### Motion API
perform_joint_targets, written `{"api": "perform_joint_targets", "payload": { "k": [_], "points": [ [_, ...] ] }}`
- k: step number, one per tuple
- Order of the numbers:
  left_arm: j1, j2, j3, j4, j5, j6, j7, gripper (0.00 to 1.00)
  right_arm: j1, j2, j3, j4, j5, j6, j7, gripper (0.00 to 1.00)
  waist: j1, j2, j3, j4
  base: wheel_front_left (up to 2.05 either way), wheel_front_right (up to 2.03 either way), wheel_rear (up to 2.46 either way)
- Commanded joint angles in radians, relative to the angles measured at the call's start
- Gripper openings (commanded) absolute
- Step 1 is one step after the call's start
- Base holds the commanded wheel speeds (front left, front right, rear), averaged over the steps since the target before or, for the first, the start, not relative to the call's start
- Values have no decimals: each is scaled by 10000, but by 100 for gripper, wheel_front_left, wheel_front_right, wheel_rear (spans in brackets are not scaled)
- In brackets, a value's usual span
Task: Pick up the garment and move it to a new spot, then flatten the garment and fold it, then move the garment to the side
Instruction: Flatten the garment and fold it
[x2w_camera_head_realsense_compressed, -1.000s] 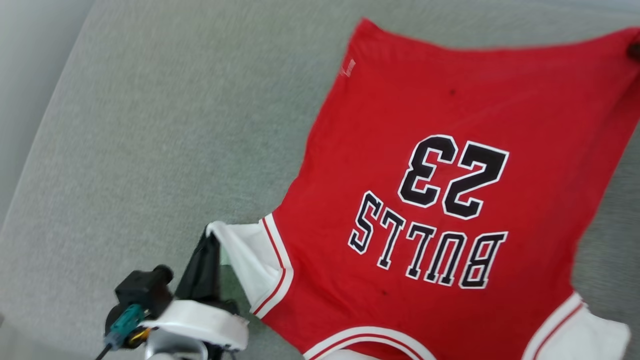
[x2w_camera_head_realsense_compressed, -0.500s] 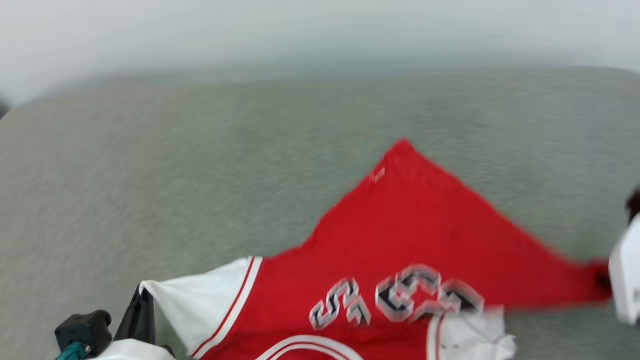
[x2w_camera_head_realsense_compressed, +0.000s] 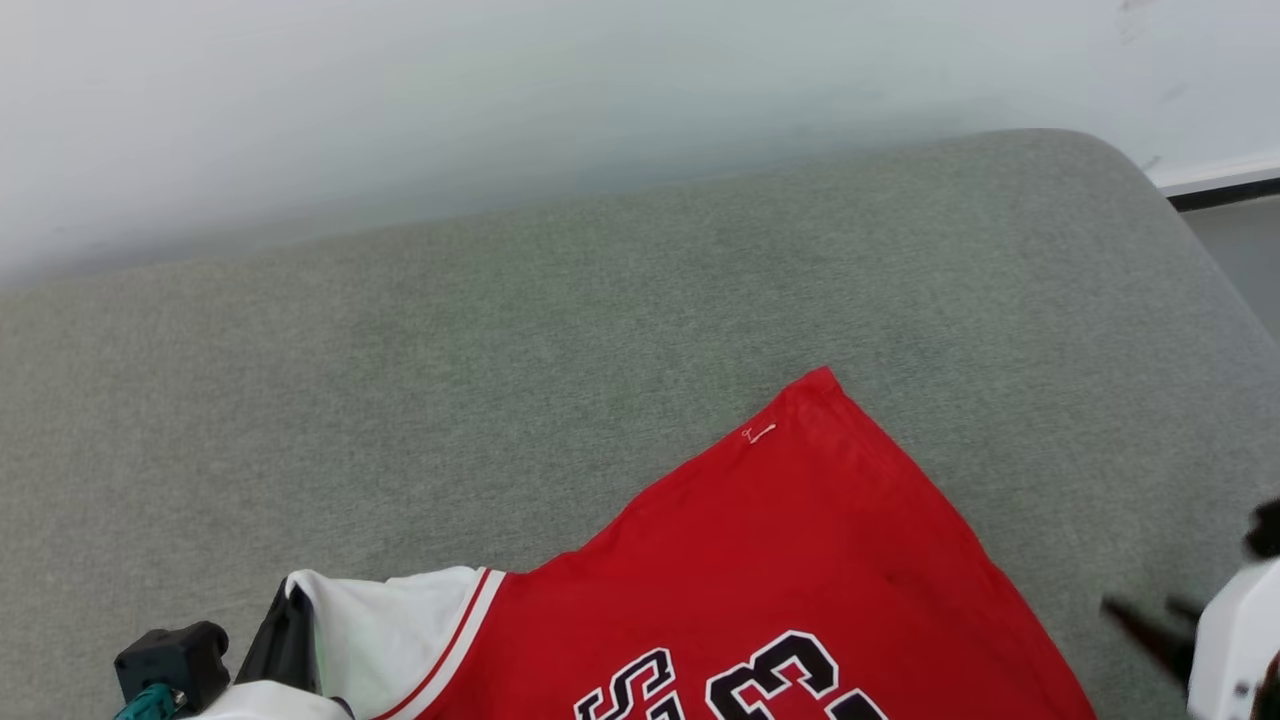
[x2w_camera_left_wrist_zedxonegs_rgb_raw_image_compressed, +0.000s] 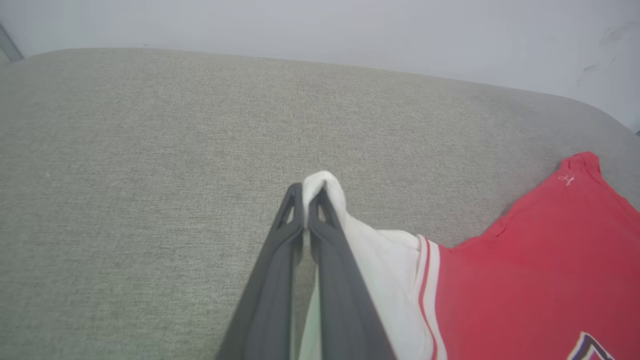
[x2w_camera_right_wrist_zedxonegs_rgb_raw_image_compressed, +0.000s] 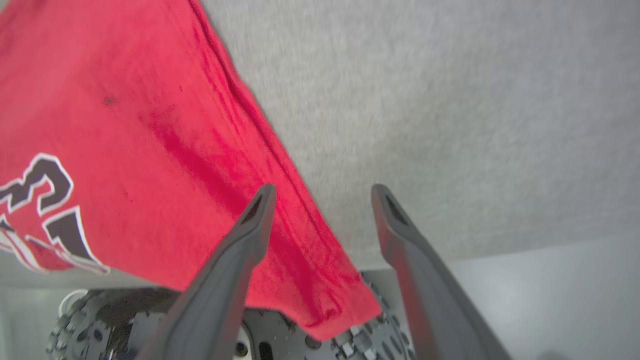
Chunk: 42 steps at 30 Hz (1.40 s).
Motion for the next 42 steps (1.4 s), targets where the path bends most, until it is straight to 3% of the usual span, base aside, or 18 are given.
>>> {"api": "perform_joint_targets", "payload": {
  "k": [1,6,10,13,22,27,34,35,36,37,38,42],
  "points": [
    [-91,53,-68,-136,89,48,66,0,-535,-30,-141,-243,-117,-7,-915,100,2,0,150,146,0,0,0],
    [-529,-32,-347,-607,342,173,244,0,-1873,231,-428,-231,-247,-7,-3439,100,2,0,622,568,0,0,0],
    [-1077,-183,-687,-949,579,137,317,0,-3091,241,-5,319,-190,-7,-3721,100,2,0,1174,1007,0,0,0],
    [-1489,-325,-932,-1033,738,65,320,0,-4004,134,506,858,-176,-7,-2975,100,2,0,1535,1366,0,0,0],
    [-2621,-826,-1518,-730,907,-312,87,0,-6123,387,1427,2186,-781,-7,934,100,2,0,2391,2295,0,0,0],
    [-3089,-1073,-1699,-349,871,-525,-166,0,-6618,528,1410,2932,-1229,-7,1745,100,2,0,2801,2618,0,0,0],
    [-3316,-1283,-1769,191,778,-738,-516,0,-6311,1012,1438,3949,-954,-6,2378,100,2,0,2936,2785,0,0,0],
    [-3321,-1293,-1772,238,749,-757,-550,0,-6261,1019,1511,3991,-896,-4,2426,49,2,0,2919,2784,0,0,0],
    [-3318,-1297,-1782,290,739,-752,-565,0,-6232,1082,1562,4020,-783,-3,2442,32,2,0,2879,2775,0,0,0],
    [-3308,-1305,-1787,338,727,-767,-587,0,-6208,1109,1650,4004,-741,2,2437,7,2,0,2828,2760,0,0,0],
    [-3303,-1306,-1792,374,732,-772,-600,0,-6203,1094,1724,3962,-691,10,2400,0,2,0,2781,2740,0,0,0],
    [-3300,-1265,-1786,481,648,-842,-620,0,-6274,919,1827,3893,-554,7,2293,0,2,0,2563,2670,0,0,0]
  ]
}}
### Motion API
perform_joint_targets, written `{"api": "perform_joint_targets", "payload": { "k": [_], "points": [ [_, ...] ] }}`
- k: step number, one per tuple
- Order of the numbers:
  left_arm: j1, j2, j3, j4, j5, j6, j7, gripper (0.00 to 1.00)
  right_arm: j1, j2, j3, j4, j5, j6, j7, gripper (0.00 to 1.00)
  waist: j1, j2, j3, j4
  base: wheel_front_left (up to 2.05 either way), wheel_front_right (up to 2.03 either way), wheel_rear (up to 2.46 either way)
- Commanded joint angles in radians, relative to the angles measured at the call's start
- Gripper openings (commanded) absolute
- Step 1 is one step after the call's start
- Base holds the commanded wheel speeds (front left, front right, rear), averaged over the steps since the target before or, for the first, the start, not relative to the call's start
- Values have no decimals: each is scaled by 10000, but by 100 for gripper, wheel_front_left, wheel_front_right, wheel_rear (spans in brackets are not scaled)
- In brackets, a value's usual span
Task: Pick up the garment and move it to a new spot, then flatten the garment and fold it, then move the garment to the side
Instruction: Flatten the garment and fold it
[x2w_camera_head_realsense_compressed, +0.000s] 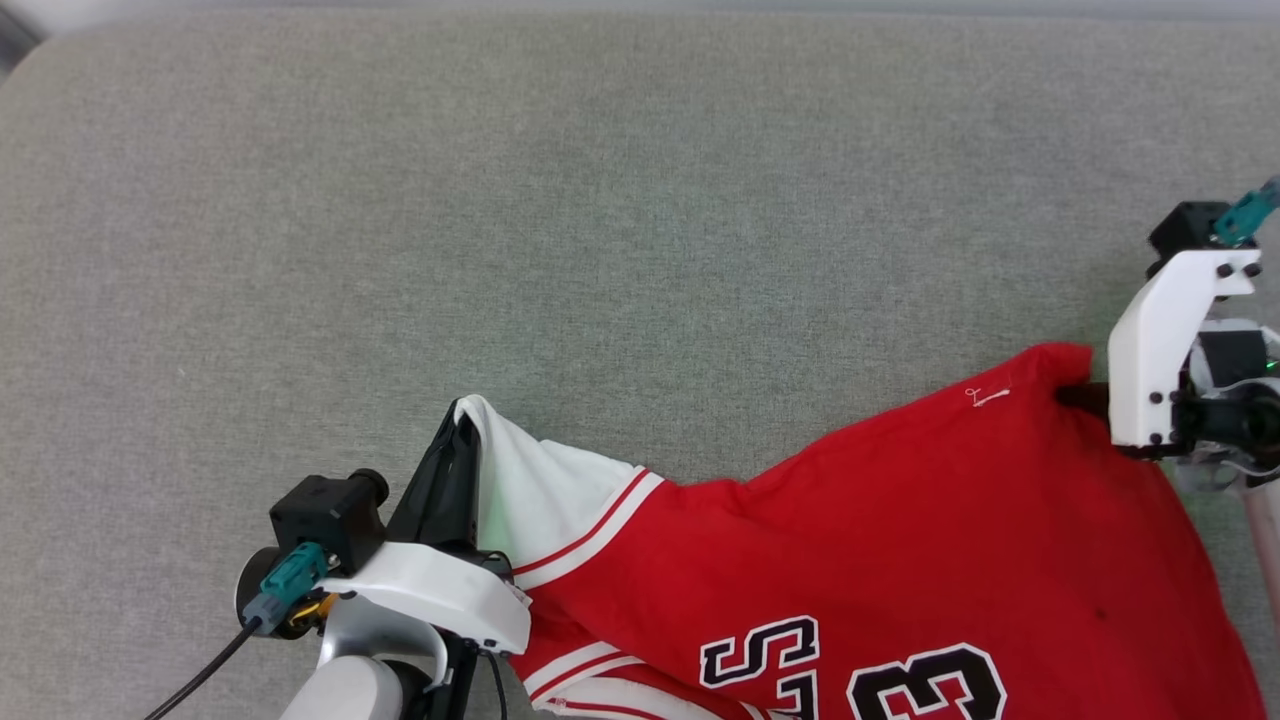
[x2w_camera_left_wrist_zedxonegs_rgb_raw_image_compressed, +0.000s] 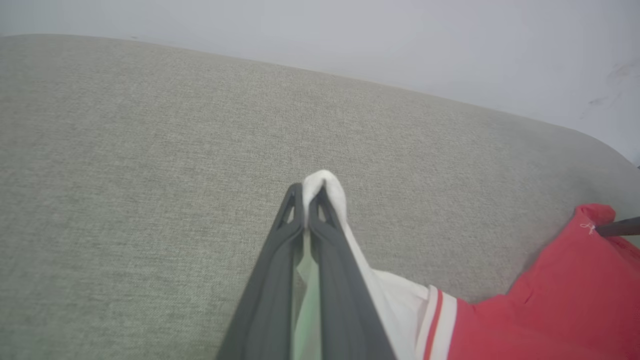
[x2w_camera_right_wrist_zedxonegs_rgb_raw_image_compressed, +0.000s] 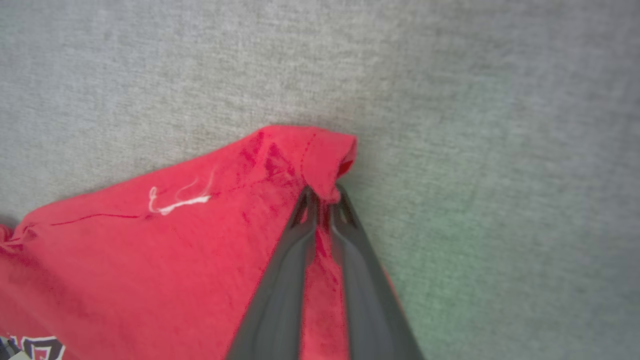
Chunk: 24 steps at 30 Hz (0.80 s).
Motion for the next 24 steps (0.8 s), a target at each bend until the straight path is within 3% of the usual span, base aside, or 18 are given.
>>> {"api": "perform_joint_targets", "payload": {
  "k": [1,7,13,18,24],
  "points": [
    [-106,63,53,52,-72,-42,-60,0,467,235,256,241,147,24,60,0,-1,0,-181,-62,0,0,0],
    [26,279,213,97,-139,-74,-84,0,299,36,431,-104,423,24,-400,0,-1,0,-751,-201,0,0,0],
    [-636,1072,648,-161,-138,-298,322,0,98,-404,647,-874,550,12,-1302,0,-1,0,-1798,-391,0,0,0],
    [-2044,1656,1025,-200,-383,-709,1005,0,-275,-581,583,-1360,427,12,-1994,0,-1,0,-2580,-649,0,0,0],
    [-4476,1636,1286,1195,-883,-1158,1757,0,-1225,-495,389,-1463,158,12,-2495,0,-1,0,-2944,-991,0,0,0]
  ]
}}
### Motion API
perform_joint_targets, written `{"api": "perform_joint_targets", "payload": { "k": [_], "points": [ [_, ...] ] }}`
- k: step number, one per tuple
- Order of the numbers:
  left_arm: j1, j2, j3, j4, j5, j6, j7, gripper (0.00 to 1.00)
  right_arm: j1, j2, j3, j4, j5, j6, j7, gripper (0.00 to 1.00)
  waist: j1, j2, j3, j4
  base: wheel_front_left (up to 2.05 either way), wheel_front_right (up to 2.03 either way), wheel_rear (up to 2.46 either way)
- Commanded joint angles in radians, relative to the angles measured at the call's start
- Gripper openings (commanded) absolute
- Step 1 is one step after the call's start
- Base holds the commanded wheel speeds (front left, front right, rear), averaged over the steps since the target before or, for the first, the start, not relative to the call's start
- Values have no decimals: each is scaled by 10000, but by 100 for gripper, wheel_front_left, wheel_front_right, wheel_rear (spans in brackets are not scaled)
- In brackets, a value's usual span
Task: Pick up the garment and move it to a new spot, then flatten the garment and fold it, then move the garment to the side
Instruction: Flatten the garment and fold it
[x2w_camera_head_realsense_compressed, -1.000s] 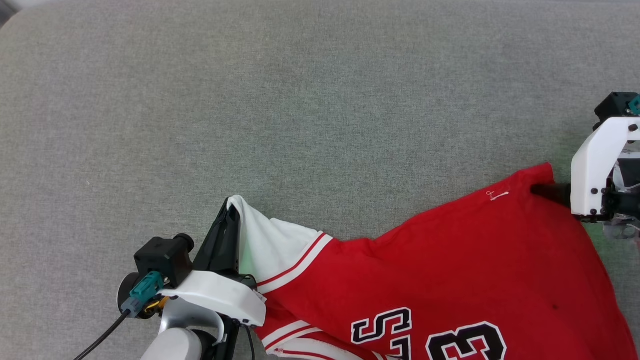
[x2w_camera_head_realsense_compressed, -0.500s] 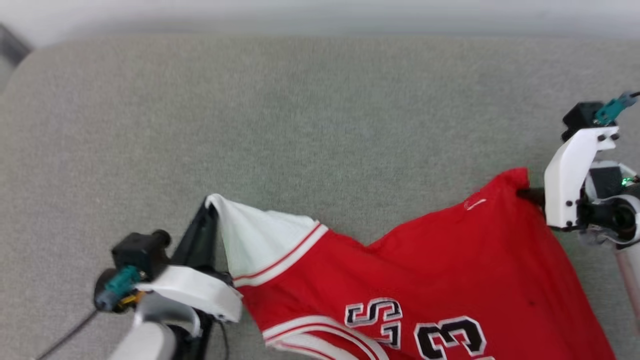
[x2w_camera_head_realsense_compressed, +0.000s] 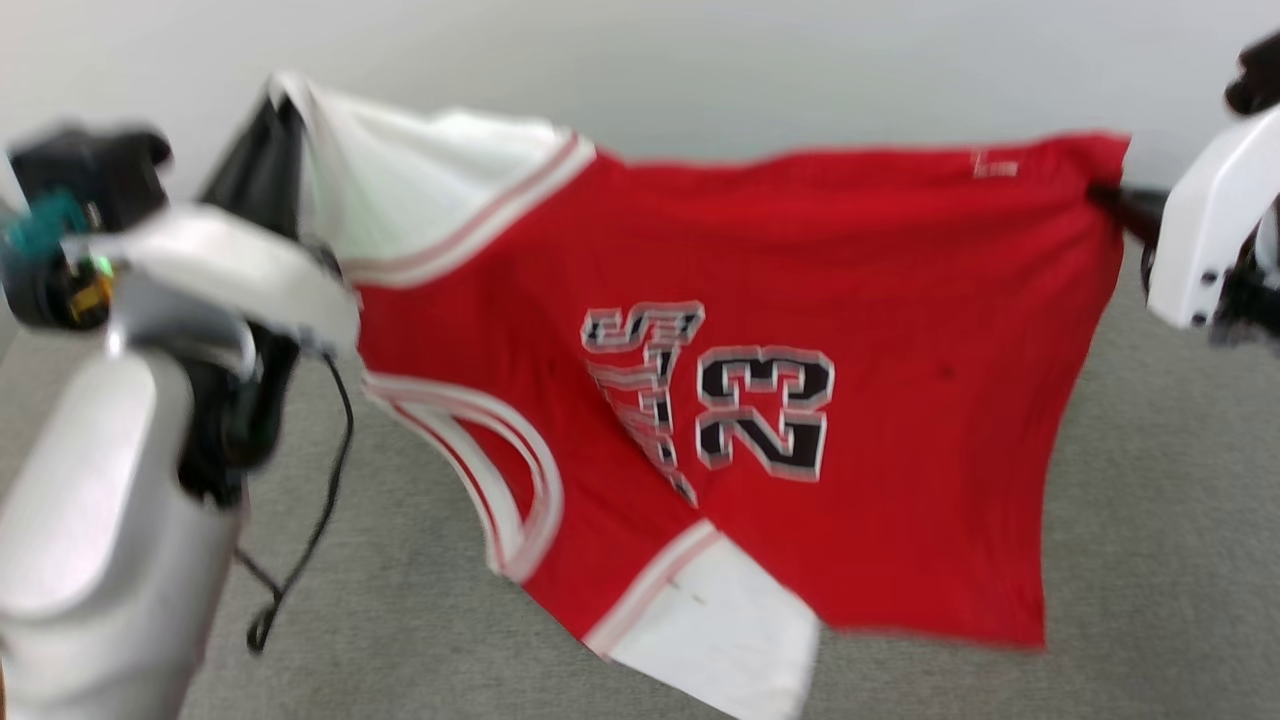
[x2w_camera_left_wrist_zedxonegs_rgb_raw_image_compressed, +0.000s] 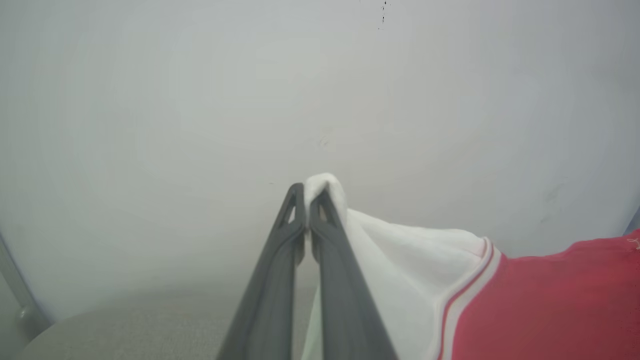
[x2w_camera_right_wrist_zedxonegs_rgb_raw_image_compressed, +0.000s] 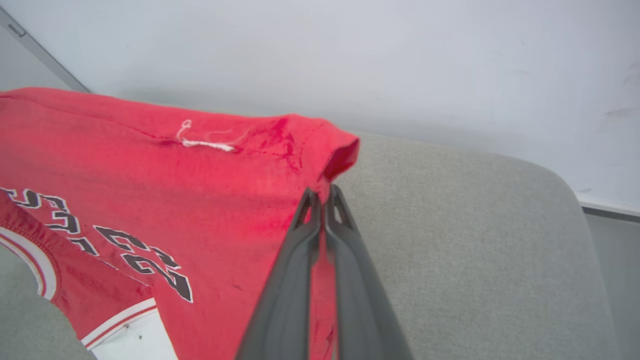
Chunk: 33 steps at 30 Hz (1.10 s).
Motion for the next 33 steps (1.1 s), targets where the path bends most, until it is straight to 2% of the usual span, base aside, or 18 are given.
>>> {"api": "perform_joint_targets", "payload": {
  "k": [1,8,16,25,33],
  "points": [
    [-605,-71,21,375,-100,-108,104,0,-381,35,-39,24,-79,-4,-98,0,0,0,-79,-238,0,0,0],
    [-3733,-91,143,2651,216,-303,87,0,-2221,264,-131,396,-608,-5,-1038,0,0,0,704,-631,0,0,0],
    [-7689,114,130,4133,1012,-351,-290,0,-4763,207,-300,716,-1092,-5,-2355,0,0,0,2715,-925,0,0,0],
    [-11380,326,94,4779,1632,-391,-480,0,-7619,-39,-123,996,-1500,-7,-4370,0,0,0,5182,-1278,0,0,0],
    [-12763,147,-77,4728,1902,-150,-517,0,-9536,-122,564,1868,-1269,-7,-5837,0,0,0,6657,-1391,0,0,0]
  ]
}}
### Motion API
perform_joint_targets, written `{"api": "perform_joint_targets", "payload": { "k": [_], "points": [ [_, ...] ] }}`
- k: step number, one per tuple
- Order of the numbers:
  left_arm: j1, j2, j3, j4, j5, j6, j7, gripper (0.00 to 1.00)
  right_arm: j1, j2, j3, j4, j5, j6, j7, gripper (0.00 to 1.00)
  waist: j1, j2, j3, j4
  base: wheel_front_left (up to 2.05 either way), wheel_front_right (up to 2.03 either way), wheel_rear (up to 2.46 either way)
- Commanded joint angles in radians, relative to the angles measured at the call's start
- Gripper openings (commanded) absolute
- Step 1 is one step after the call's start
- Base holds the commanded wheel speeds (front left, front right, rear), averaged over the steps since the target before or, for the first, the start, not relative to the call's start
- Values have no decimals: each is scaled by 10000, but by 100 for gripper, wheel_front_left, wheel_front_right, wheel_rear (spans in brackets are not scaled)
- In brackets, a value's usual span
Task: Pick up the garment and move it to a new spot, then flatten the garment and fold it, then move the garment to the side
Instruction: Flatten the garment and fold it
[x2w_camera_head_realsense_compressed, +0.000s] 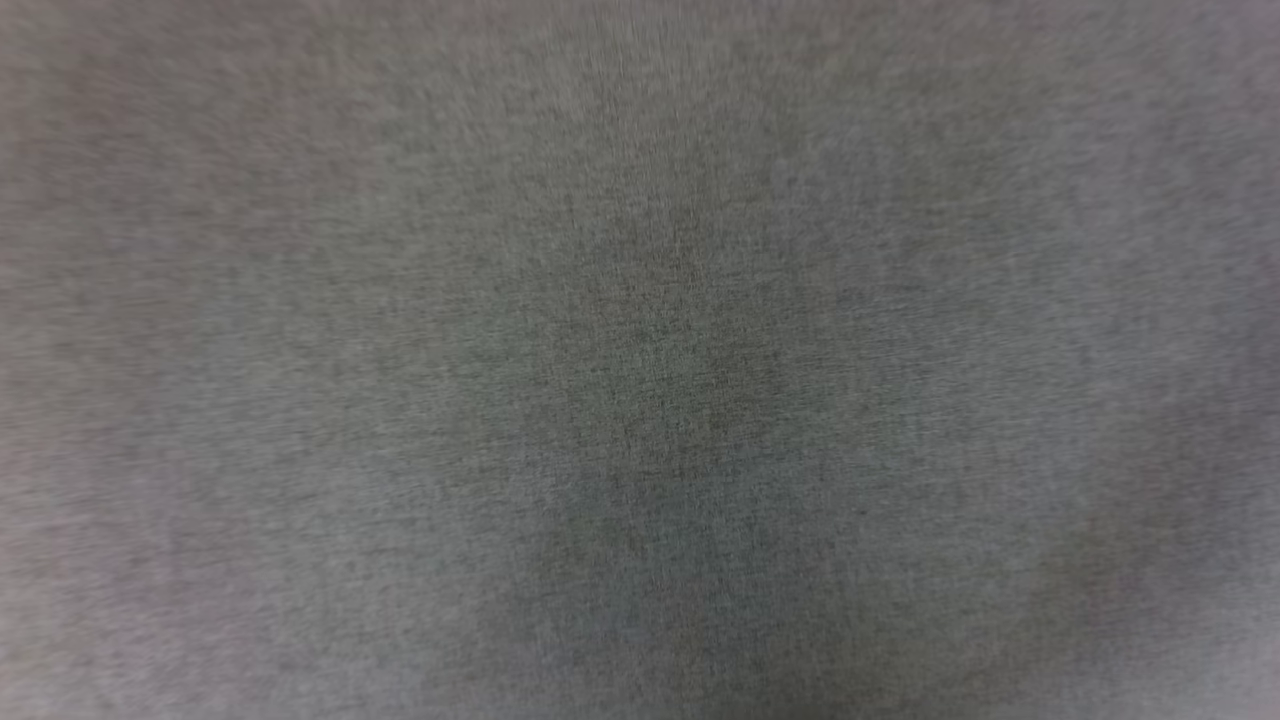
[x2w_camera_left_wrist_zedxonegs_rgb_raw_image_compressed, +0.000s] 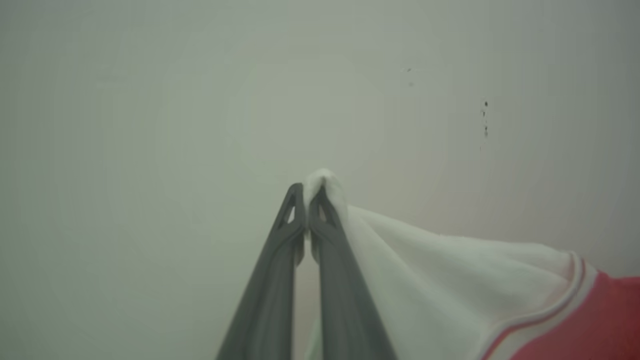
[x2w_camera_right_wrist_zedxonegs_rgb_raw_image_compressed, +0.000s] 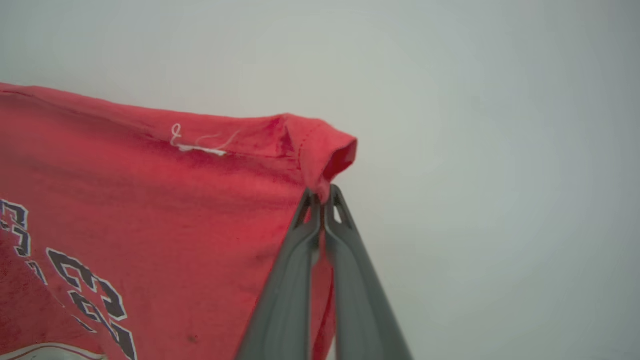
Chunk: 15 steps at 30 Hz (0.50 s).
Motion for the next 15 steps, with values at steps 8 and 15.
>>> {"api": "perform_joint_targets", "payload": {
  "k": [8,15],
  "points": [
    [392,-196,-17,-62,-164,240,-201,0,-1000,91,1484,1298,735,-11,-1243,0,-2,0,1418,-52,0,0,0],
    [1073,-344,85,174,-553,132,-347,0,-874,-101,2765,1846,1456,-9,-1683,0,-2,0,1547,159,0,0,0]
  ]
}}
